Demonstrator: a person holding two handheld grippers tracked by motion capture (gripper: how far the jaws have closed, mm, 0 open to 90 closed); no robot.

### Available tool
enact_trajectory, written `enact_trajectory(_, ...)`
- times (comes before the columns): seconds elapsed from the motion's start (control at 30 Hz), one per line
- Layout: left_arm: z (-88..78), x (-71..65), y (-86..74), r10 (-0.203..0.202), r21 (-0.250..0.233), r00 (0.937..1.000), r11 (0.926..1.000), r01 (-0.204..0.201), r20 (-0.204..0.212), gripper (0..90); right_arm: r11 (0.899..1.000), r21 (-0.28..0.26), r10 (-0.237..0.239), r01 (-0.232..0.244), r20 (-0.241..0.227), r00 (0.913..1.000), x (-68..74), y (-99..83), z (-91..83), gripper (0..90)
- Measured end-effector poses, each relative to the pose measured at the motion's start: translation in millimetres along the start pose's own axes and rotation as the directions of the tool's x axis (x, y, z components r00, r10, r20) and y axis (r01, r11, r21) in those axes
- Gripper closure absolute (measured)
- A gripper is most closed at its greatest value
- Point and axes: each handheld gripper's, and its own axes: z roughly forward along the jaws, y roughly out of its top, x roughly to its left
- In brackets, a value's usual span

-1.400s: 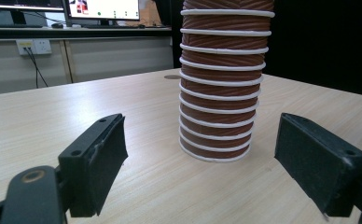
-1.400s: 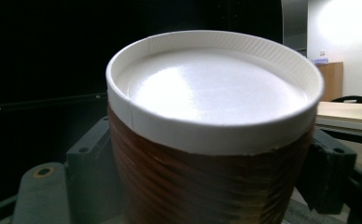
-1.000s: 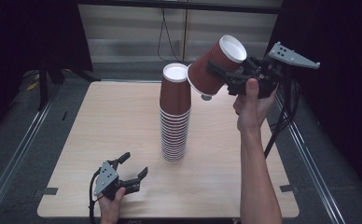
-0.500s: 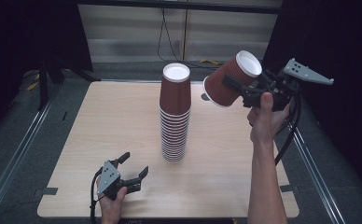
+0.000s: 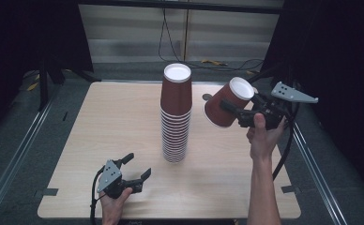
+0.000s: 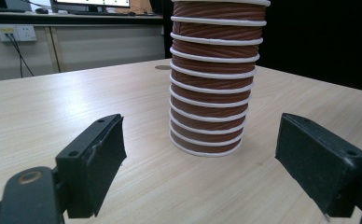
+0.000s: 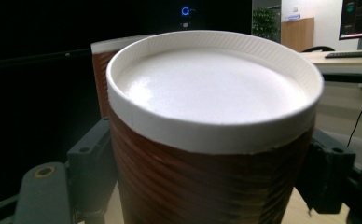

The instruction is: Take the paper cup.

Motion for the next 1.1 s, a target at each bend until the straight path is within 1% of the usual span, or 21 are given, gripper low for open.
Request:
enact_trajectory(0.03, 0.0, 0.4, 0.5, -0.004, -0.002, 1.0, 1.0, 0.004, 0.008, 15.6, 1.0, 0.004, 0.004, -0.004, -0.001, 1.0, -0.2, -2.6, 0.4, 20.1)
enact_trajectory(0.1, -0.8, -0.1, 1.8, -0.006, -0.004, 1.0, 1.0, 0.006, 0.007, 15.6, 1.0, 0.011, 0.01, -0.01, -0.007, 0.9999, 0.4, -8.7, 2.0, 20.1)
enact_trajectory(0.13, -1.9, 0.0, 2.8, 0.001, -0.011, 0.9999, 0.9999, -0.001, 0.012, 15.5, 1.0, 0.018, 0.006, -0.006, -0.01, 0.9999, 1.4, -11.5, 3.2, 20.1)
enact_trajectory(0.17, -2.2, -1.2, 4.1, 0.005, -0.006, 1.0, 1.0, -0.005, 0.005, 15.4, 1.0, 0.025, 0.004, -0.003, -0.011, 0.9999, 2.9, -14.7, 4.3, 20.1)
enact_trajectory(0.2, -2.0, -1.3, 5.8, 0.025, 0.004, 0.9996, 0.9997, -0.025, 0.012, 15.4, 1.0, 0.029, 0.005, -0.005, -0.012, 0.9999, 3.9, -16.9, 5.2, 20.1)
enact_trajectory(0.3, 0.3, -6.0, 9.3, 0.011, 0.011, 0.9995, 0.9999, -0.011, 0.029, 15.8, 0.999, 0.034, 0.004, -0.004, -0.022, 0.9997, 6.3, -22.1, 5.5, 20.1)
enact_trajectory(0.37, 2.0, -8.2, 11.7, 0.028, 0.014, 0.9989, 0.9995, -0.028, 0.038, 15.9, 0.999, 0.042, 0.0, 0.001, -0.022, 0.9997, 8.7, -26.9, 5.0, 20.1)
enact_trajectory(0.4, 2.5, -9.6, 11.9, 0.021, 0.012, 0.9989, 0.9997, -0.021, 0.042, 15.9, 0.999, 0.046, 0.005, -0.004, -0.025, 0.9997, 9.3, -29.2, 4.5, 20.1)
enact_trajectory(0.43, 3.6, -10.0, 13.0, 0.021, 0.013, 0.9981, 0.9997, -0.022, 0.058, 15.9, 0.999, 0.047, 0.006, -0.005, -0.026, 0.9996, 9.8, -30.9, 4.1, 20.1)
enact_trajectory(0.47, 4.2, -10.6, 13.7, 0.02, 0.014, 0.998, 0.9997, -0.021, 0.059, 15.9, 0.999, 0.049, 0.006, -0.005, -0.029, 0.9996, 10.0, -33.8, 3.4, 20.1)
enact_trajectory(0.5, 5.0, -11.9, 14.9, 0.022, 0.019, 0.9973, 0.9996, -0.023, 0.07, 16.0, 0.999, 0.054, 0.011, -0.009, -0.031, 0.9995, 10.5, -35.7, 3.3, 20.1)
enact_trajectory(0.53, 5.4, -13.2, 15.4, 0.013, 0.023, 0.9974, 0.9996, -0.015, 0.071, 16.2, 0.998, 0.064, 0.007, -0.005, -0.03, 0.9995, 11.3, -39.0, 3.4, 20.1)
enact_trajectory(0.6, 7.2, -14.5, 17.9, 0.016, 0.027, 0.9963, 0.9995, -0.018, 0.084, 16.5, 0.997, 0.075, 0.011, -0.008, -0.037, 0.9993, 12.9, -44.6, 3.9, 20.1)
enact_trajectory(0.63, 7.6, -14.2, 19.1, 0.022, 0.03, 0.9948, 0.9993, -0.025, 0.099, 17.0, 0.997, 0.082, 0.006, -0.003, -0.039, 0.9992, 13.8, -46.7, 4.5, 20.1)
enact_trajectory(0.73, 8.2, -17.6, 20.4, 0.013, 0.021, 0.9927, 0.9997, -0.016, 0.12, 17.7, 0.994, 0.11, 0.006, -0.001, -0.042, 0.9991, 17.1, -56.4, 6.5, 20.1)
enact_trajectory(0.77, 8.3, -18.2, 20.3, 0.019, 0.02, 0.9923, 0.9996, -0.021, 0.122, 17.7, 0.994, 0.11, 0.005, 0.0, -0.042, 0.9991, 18.0, -59.4, 7.1, 20.1)
enact_trajectory(0.8, 8.5, -18.3, 20.2, 0.035, 0.023, 0.9914, 0.999, -0.038, 0.126, 17.7, 0.994, 0.112, 0.005, 0.0, -0.043, 0.9991, 18.7, -61.5, 7.3, 20.1)
enact_trajectory(0.83, 9.1, -19.4, 19.8, 0.025, 0.026, 0.991, 0.9992, -0.029, 0.131, 17.5, 0.994, 0.113, 0.01, -0.004, -0.051, 0.9987, 19.7, -65.0, 8.0, 20.1)
enact_trajectory(0.87, 9.8, -20.3, 19.7, 0.03, 0.034, 0.9913, 0.9988, -0.035, 0.128, 17.5, 0.993, 0.116, 0.013, -0.007, -0.051, 0.9986, 20.7, -66.9, 8.2, 20.1)
enact_trajectory(1.0, 11.0, -22.4, 19.7, 0.026, 0.047, 0.9902, 0.9984, -0.032, 0.137, 17.2, 0.992, 0.127, 0.015, -0.007, -0.062, 0.998, 25.8, -76.4, 10.7, 20.1)
enact_trajectory(1.1, 11.9, -25.0, 20.1, 0.019, 0.038, 0.9874, 0.9989, -0.026, 0.157, 17.6, 0.991, 0.134, 0.015, -0.004, -0.075, 0.9971, 29.5, -82.6, 12.9, 20.1)
